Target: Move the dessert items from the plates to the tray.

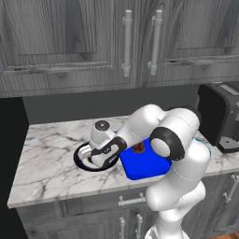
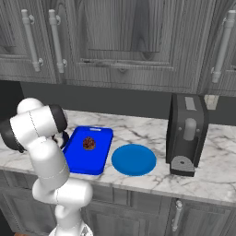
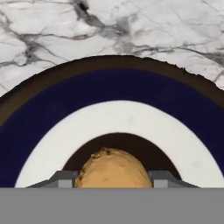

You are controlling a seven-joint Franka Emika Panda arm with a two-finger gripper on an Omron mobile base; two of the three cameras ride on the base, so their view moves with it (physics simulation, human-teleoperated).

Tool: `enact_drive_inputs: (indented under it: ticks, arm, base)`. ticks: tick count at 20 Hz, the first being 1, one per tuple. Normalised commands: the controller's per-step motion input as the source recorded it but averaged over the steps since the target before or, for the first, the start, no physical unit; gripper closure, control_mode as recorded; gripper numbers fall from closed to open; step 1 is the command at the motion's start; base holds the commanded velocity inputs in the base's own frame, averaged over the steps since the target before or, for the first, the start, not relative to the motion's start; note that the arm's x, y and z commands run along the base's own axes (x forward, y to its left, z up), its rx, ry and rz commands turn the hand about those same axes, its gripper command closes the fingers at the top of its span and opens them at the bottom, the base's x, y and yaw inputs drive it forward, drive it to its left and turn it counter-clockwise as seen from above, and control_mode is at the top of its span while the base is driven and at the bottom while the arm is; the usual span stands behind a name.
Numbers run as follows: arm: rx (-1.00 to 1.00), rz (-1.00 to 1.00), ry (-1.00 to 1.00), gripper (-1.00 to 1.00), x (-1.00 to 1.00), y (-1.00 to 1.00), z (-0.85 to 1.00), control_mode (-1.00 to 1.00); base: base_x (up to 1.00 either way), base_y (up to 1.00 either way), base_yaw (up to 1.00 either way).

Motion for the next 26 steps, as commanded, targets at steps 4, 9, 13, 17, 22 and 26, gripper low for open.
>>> enact_drive_inputs:
  ticks: [4,9,13,17,22,26]
  arm:
    - [0.0,0.0,0.0,1.0,0.02,0.0,0.0,-1.0]
    - [0.0,0.0,0.0,1.0,-0.01,-0.05,0.13,-1.0]
    - [0.0,0.0,0.0,1.0,-0.12,-0.13,0.26,-1.0]
    - [0.0,0.0,0.0,1.0,-0.15,-0.23,0.38,-1.0]
    - [0.0,0.0,0.0,1.0,-0.12,-0.37,0.53,-1.0]
    - [0.0,0.0,0.0,1.0,-0.26,-0.56,0.41,-1.0]
  base:
    - [0.0,0.0,0.0]
    - [0.0,0.0,0.0]
    - [0.0,0.0,0.0]
    - [0.0,0.0,0.0]
    - [0.0,0.0,0.0]
    - [0.0,0.0,0.0]
